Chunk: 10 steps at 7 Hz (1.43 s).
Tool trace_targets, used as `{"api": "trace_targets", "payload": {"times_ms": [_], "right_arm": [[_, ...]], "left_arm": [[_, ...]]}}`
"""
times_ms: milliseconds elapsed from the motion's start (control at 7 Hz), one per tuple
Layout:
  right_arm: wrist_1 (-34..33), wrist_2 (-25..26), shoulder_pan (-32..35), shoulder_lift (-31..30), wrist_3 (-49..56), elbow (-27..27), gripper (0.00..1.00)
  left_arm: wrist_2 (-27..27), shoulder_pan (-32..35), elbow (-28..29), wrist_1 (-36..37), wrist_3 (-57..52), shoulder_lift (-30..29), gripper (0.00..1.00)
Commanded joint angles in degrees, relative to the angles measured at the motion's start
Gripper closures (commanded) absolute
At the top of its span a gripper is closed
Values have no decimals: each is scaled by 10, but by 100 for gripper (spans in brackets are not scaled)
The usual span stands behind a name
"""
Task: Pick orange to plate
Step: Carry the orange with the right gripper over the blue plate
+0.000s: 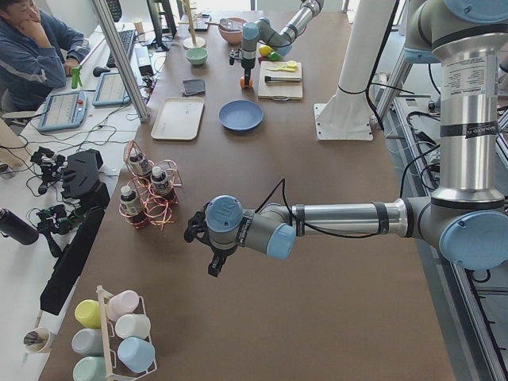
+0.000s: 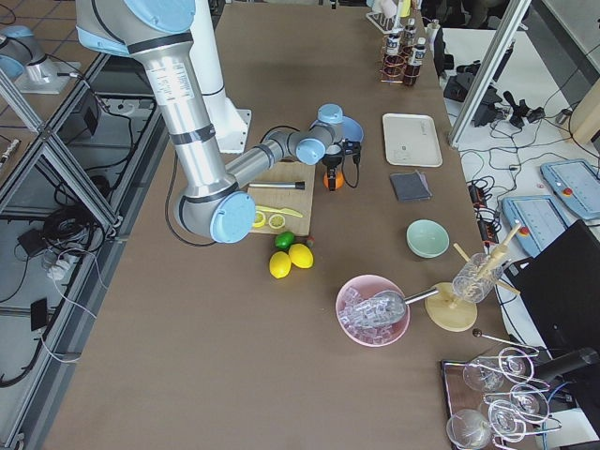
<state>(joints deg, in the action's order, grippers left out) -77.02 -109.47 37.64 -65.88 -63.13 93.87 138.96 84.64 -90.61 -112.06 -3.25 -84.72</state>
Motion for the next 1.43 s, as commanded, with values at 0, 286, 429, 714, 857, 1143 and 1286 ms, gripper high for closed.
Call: {"api": "trace_targets", "payload": {"times_ms": [0, 286, 429, 714, 857, 1143, 1286], "right_arm": [[-94, 1, 4, 102, -49, -2, 100], [-113, 22, -22, 197, -162, -57, 100], [-112, 42, -32, 245, -181, -117, 100], [-106, 76, -67, 269, -206, -162, 100], [-106, 84, -77, 269, -217, -163, 100], [-92, 90, -94, 264, -217, -163, 100], [-89, 95, -98, 264, -217, -164, 100]], "left_arm": [[1, -1, 0, -1, 0, 0, 2], [0, -1, 2, -1, -1, 1, 2], [-1, -1, 3, 0, -1, 2, 2], [0, -1, 0, -1, -1, 7, 2], [0, -1, 3, -1, -1, 5, 2], [0, -1, 4, -1, -1, 5, 2], [0, -1, 4, -1, -1, 5, 2]]}}
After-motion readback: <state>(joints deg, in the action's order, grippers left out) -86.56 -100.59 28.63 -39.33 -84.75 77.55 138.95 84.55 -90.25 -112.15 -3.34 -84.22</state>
